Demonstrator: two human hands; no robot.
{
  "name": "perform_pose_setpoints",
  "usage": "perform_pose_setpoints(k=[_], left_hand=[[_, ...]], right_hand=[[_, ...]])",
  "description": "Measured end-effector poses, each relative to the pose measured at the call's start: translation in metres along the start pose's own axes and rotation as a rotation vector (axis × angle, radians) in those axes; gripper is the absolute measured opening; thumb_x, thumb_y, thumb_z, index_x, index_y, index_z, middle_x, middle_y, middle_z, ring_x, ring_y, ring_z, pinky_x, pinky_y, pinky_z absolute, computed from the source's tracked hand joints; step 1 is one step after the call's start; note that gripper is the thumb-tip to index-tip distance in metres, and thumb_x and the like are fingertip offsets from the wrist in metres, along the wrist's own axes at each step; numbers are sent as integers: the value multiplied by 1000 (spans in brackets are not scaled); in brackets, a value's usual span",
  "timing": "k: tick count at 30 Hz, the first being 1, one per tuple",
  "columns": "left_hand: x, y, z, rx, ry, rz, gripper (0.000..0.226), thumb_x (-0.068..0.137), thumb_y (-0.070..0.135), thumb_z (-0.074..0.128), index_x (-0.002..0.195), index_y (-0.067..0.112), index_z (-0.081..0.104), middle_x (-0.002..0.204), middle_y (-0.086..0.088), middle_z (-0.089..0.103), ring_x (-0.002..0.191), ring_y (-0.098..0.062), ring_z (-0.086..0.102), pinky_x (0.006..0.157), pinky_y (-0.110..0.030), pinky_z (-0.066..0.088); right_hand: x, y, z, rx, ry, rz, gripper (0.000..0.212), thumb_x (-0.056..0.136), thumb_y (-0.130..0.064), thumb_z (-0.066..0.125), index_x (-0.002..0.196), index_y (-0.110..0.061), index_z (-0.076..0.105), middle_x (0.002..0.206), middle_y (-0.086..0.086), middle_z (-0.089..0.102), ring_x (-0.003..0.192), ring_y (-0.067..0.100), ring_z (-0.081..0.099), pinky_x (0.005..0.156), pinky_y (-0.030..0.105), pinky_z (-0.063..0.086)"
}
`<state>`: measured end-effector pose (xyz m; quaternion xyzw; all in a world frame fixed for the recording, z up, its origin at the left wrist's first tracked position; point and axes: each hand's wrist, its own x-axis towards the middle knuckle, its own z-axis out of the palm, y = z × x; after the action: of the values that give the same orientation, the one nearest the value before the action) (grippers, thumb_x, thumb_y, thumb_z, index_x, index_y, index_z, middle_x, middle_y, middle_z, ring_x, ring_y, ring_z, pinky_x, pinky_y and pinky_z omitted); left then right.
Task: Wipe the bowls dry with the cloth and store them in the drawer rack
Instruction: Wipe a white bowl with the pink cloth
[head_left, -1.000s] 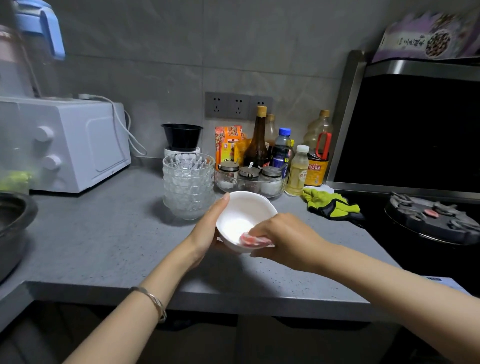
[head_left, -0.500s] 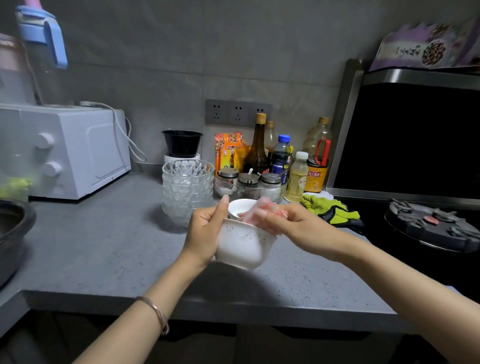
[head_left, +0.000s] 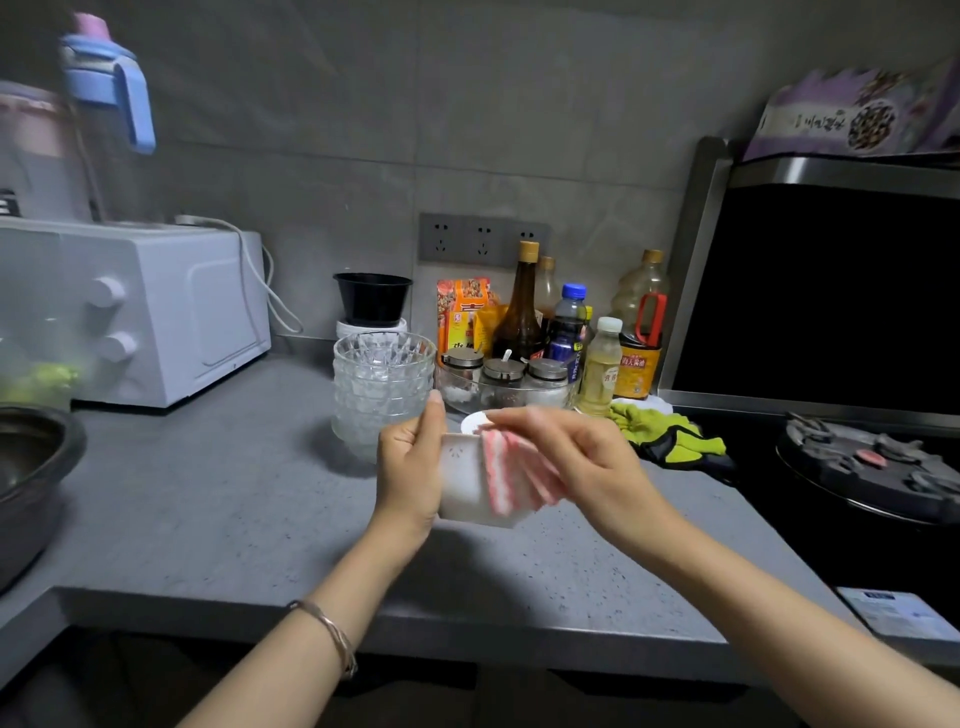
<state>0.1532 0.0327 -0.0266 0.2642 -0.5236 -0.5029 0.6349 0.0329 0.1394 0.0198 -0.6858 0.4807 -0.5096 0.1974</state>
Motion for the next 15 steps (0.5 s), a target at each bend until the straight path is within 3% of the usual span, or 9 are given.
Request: perform_pose_setpoints(k=[2,5,9,12,15], left_hand=[[-5,5,6,-29,-10,4,58,98,23,46,40,22,44,39,9,40,39,-3,37,43,-21,31],[-8,16,12,-60,15,-31,48,97,24,47,51,14,45,42,6,45,40,-5,43,44,-20,35],[-10,25,12,-175,66,-199,39,95,27,53,59,13,49,46,2,53,42,-11,55,41,-18,41],[-13,23,8,-287,52,-336,29,91,32,56,69,14,57,62,-6,62,55,-21,61,52,-27,47],[-13,18,5,-238,-5,-412,32,90,41,56,79,11,62,75,-12,66,65,-25,64,62,-33,49]], right_hand=[[5,6,4,-168,57,-88,18,89,-27,61,99,-16,71,92,-10,71,88,4,64,73,16,49],[8,13,7,-333,57,-147,27,85,-46,60,88,-20,67,79,-10,66,74,7,59,64,23,47],[7,19,6,-104,108,-133,40,86,-50,49,70,-16,63,61,-6,54,58,0,46,54,12,33],[5,19,9,75,123,-114,31,84,-45,51,61,-28,61,57,-13,53,56,-2,46,54,9,34],[5,19,8,143,135,-79,33,82,-45,54,55,-26,57,54,-11,51,53,0,45,52,11,35]])
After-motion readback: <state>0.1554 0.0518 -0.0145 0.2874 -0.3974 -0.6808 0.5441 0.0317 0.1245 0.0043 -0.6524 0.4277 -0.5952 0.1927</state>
